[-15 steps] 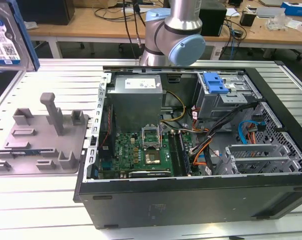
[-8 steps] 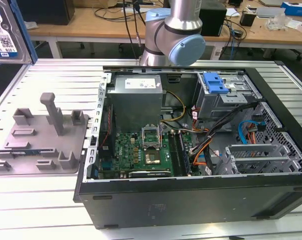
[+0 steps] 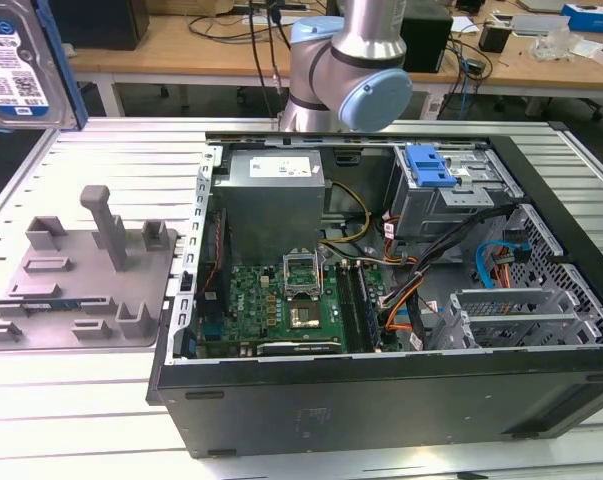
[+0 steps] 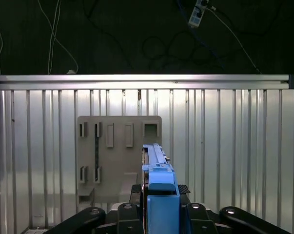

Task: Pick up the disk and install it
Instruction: 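Pick up the disk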

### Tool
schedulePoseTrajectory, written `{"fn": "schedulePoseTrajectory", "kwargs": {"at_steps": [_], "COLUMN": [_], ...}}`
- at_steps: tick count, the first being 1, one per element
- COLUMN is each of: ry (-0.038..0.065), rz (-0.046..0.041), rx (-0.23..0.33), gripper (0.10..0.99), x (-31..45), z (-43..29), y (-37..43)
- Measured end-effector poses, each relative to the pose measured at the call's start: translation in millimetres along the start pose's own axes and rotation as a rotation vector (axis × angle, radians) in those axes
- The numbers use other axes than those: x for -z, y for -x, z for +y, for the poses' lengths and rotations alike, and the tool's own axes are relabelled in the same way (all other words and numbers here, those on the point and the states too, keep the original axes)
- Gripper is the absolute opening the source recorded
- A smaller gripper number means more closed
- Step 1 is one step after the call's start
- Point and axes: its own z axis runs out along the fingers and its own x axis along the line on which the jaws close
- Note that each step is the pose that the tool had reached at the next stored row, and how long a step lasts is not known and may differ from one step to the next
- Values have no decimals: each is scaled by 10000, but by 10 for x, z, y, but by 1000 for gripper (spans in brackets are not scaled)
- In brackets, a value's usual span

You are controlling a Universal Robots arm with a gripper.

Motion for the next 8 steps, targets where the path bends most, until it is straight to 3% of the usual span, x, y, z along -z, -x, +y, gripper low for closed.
{"fn": "schedulePoseTrajectory", "kwargs": {"at_steps": [8], "ry": [3], "rz": [0], "rx": [1], "gripper": [365], "x": [0], "z": [-495], "y": [-130]}}
